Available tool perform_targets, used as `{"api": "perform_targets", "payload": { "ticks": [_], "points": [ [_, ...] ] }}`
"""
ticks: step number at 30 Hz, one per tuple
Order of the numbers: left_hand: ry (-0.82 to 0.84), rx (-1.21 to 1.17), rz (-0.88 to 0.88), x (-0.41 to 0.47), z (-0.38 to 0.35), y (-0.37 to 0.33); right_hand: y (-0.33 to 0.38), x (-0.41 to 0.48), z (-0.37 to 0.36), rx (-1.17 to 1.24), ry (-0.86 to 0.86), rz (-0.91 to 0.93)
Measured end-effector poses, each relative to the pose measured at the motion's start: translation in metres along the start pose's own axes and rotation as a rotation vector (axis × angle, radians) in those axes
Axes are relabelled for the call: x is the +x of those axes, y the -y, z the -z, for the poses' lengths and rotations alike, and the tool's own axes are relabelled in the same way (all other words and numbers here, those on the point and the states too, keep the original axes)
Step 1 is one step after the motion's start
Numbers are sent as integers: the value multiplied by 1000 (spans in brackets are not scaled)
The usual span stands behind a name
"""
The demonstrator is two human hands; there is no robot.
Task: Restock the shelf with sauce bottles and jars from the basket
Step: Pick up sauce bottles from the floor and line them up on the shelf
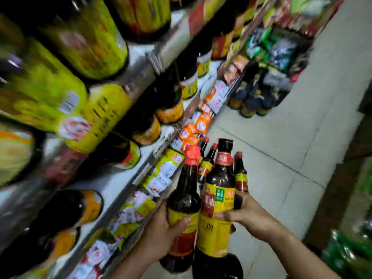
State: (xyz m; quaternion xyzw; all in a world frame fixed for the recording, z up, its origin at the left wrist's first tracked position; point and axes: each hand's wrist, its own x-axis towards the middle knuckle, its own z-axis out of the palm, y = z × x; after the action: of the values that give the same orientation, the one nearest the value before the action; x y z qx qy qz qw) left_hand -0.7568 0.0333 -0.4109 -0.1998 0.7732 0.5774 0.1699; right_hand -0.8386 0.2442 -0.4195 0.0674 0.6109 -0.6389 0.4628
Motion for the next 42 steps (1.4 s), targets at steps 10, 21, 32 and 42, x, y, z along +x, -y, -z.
{"api": "perform_targets", "payload": {
  "ticks": [10, 21, 32, 42],
  "points": [
    [18, -159, -312, -126, 67, -254, 198, -183, -64, 389, 147, 303],
    [-200, -421, -403, -255, 86, -323, 267, -279, -127, 264, 320, 388],
    [-809, -529, -399, -423, 123, -248, 237, -305, -286, -64, 739, 244],
    [-1094, -595, -379, -538, 224, -183, 220, -334, -476, -322, 880, 370]
  ]
}}
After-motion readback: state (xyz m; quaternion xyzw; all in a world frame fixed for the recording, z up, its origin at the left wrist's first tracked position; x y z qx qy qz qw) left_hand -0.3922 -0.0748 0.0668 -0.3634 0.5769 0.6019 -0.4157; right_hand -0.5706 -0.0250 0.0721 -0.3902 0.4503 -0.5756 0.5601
